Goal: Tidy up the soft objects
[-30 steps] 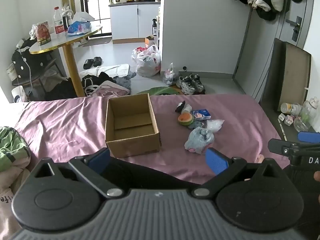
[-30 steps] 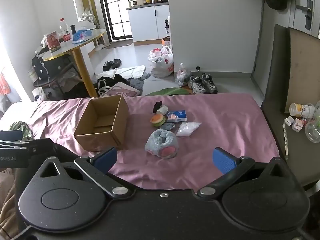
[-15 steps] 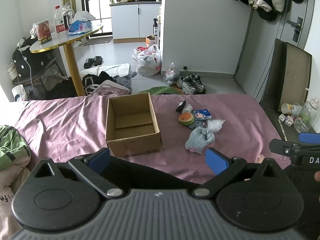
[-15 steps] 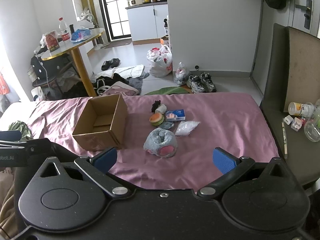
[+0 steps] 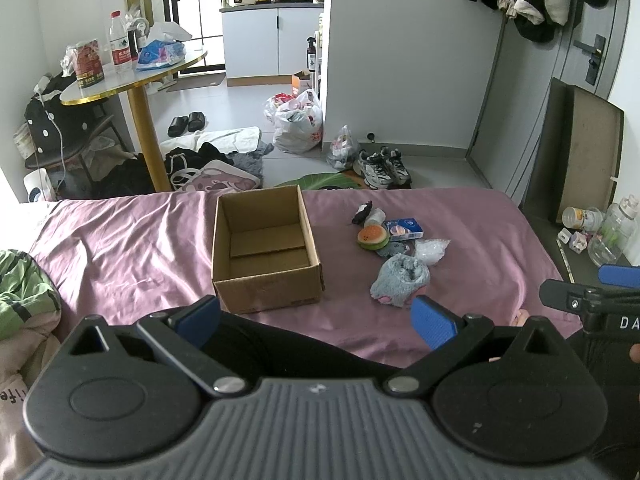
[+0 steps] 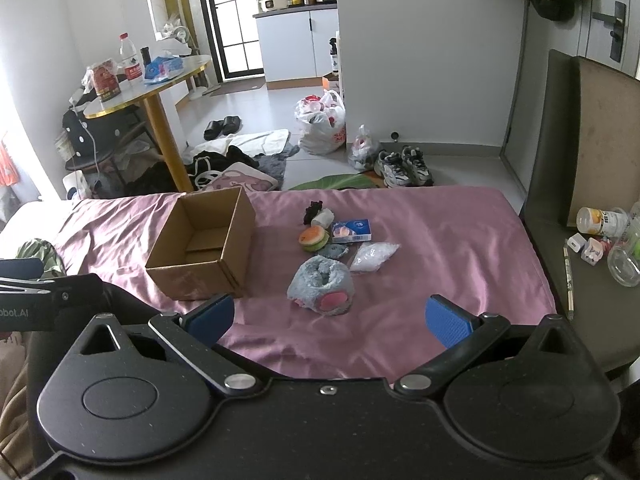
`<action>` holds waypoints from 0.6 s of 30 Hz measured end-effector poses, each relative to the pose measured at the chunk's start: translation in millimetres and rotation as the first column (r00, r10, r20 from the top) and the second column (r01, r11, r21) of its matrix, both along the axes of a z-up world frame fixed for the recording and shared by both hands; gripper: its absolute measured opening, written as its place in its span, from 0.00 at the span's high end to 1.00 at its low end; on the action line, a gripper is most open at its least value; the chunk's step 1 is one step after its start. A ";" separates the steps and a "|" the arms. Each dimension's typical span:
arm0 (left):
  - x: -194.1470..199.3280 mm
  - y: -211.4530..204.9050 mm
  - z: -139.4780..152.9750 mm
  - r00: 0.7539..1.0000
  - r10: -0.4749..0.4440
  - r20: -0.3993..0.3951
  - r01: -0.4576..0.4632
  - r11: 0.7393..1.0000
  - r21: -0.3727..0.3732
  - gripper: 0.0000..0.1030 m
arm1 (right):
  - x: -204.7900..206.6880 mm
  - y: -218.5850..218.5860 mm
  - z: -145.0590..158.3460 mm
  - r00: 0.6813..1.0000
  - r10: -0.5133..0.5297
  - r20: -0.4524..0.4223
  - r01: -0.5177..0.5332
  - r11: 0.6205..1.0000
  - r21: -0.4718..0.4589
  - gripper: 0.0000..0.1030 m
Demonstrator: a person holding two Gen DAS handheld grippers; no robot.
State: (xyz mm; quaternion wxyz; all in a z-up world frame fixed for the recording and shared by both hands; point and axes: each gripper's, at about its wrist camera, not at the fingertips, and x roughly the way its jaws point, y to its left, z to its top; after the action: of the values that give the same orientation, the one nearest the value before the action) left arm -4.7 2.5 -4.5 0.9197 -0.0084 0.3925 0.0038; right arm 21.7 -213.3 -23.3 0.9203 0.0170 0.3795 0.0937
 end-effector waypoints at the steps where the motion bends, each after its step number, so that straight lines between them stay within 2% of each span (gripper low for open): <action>1: 0.0 -0.1 0.0 1.000 0.000 0.000 0.000 1.000 0.000 0.02 | 0.2 -0.4 -0.1 1.000 -0.001 0.000 0.001 1.000 0.000 0.00; 18: 0.0 -0.6 -1.1 1.000 0.000 0.002 0.000 1.000 0.002 0.02 | -0.7 3.1 1.6 1.000 0.003 0.003 -0.002 1.000 -0.008 0.00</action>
State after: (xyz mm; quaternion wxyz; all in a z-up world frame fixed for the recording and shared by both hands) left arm -4.7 1.9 -5.5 0.9202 -0.0074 0.3915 0.0044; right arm 21.0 -210.2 -21.7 0.9209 0.0126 0.3783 0.0933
